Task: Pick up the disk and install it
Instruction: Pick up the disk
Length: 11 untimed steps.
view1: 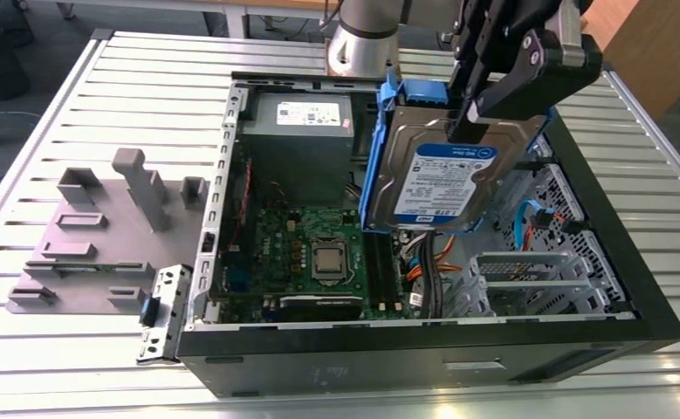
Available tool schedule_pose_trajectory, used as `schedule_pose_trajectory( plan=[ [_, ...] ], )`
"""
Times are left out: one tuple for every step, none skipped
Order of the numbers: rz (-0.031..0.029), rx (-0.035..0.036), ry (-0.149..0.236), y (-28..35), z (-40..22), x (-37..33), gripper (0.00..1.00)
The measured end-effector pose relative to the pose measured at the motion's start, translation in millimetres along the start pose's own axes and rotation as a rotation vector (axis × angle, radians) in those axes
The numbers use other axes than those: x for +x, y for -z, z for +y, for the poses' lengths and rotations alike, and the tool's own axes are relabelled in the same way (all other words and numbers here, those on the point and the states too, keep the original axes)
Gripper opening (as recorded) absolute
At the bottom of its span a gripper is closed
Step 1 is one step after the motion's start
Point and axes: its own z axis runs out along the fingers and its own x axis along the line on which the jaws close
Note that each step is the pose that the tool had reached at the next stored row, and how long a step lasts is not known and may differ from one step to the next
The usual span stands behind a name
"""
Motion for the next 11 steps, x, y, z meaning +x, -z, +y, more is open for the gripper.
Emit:
schedule_pose_trajectory(
  plan=[
    [0.0010, 0.0000, 0.000, 0.1, 0.0, 0.8, 0.35],
    [0.0018, 0.0000, 0.000, 0.1, 0.0, 1.1, 0.35],
    [0.0018, 0.0001, 0.000, 0.1, 0.0, 1.1, 0.35],
    [0.0019, 0.0001, 0.000, 0.1, -0.1, 1.1, 0.35],
    [0.0019, 0.0001, 0.000, 0.1, -0.1, 1.1, 0.35],
    [0.0020, 0.0000, 0.000, 0.1, -0.1, 2.0, 0.35],
    [0.0020, 0.0001, 0.000, 0.1, -0.2, 2.6, 0.35],
    [0.0020, 0.0001, 0.000, 0.1, -0.1, 2.6, 0.35],
    [0.0021, 0.0001, 0.000, 0.1, -0.1, 2.7, 0.35],
    [0.0024, 0.0001, 0.000, 0.1, -0.2, 3.0, 0.35],
    [0.0030, 0.0001, 0.000, 0.1, -0.2, 3.6, 0.35]
  ],
)
